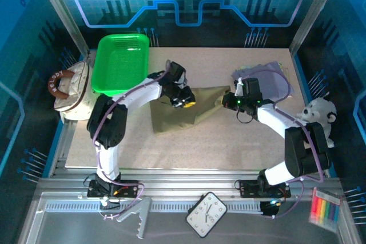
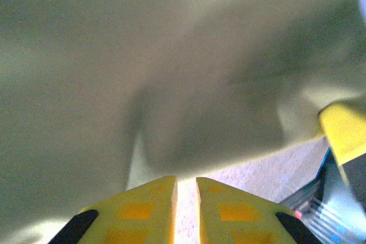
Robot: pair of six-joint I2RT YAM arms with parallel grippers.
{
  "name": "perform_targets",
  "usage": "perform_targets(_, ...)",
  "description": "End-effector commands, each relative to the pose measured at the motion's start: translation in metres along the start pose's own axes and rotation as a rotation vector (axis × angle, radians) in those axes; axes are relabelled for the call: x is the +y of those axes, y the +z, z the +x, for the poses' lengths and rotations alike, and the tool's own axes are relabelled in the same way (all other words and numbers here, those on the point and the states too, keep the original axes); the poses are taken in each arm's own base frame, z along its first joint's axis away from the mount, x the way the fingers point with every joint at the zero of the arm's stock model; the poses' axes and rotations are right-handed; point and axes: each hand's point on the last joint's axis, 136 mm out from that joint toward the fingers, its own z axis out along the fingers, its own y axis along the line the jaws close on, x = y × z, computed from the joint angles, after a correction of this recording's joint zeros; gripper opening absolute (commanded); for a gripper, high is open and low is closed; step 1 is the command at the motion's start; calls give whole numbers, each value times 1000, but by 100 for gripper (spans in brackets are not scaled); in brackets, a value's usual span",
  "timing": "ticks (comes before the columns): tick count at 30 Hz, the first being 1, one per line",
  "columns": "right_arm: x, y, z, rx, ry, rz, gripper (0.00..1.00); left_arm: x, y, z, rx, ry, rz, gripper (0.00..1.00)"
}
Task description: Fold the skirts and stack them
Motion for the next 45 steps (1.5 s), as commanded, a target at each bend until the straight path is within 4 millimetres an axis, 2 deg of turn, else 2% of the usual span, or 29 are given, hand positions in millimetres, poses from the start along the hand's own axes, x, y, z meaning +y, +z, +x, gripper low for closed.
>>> perform_targets(1,-2,5,7,20,3,-1,0,9,34,29,131,-26,-16,15)
perform_targets(6,4,4,7,19,-6,-11,0,36,63,46,189,-61,-116,9)
perform_targets(11,-1,5,10,23,5,26,0,48,68,52,218,-79,-138,8)
perform_targets(13,-8,6,15,29,18,49,0,36,56,50,210,-67,-98,7)
perform_targets(14,-11,6,17,35,22,54,0,32,43,46,178,-54,-92,11)
perform_targets(17,-17,7,26,58,28,71,0,28,-4,28,50,-31,-76,38)
perform_targets(18,-19,7,27,62,30,77,0,36,-22,22,-5,-36,-95,45)
perform_targets(19,-22,7,30,69,34,84,0,51,-37,15,-55,-53,-133,48)
perform_targets(21,-24,7,33,78,36,88,0,88,-58,6,-118,-108,-210,47)
perform_targets(25,-26,7,34,90,36,95,0,155,-81,-4,-145,-229,-307,42)
perform_targets(27,-26,6,33,86,35,100,0,177,-86,-7,-156,-244,-359,42)
perform_targets(31,-28,3,32,82,32,114,0,201,-78,-10,-135,-241,-433,41)
perform_targets(35,-33,-1,33,91,30,130,0,207,-52,-8,-82,-269,-391,34)
perform_targets(38,-34,-8,30,84,7,134,0,210,-38,-4,-45,-298,-373,23)
perform_targets(41,-8,-14,19,73,-111,69,0,201,-30,-2,-36,-285,-337,16)
perform_targets(43,20,-18,9,68,-256,45,0,198,-28,-1,-31,-279,-326,15)
perform_targets(45,48,-18,8,86,-430,35,0,197,-26,-1,-27,-283,-320,14)
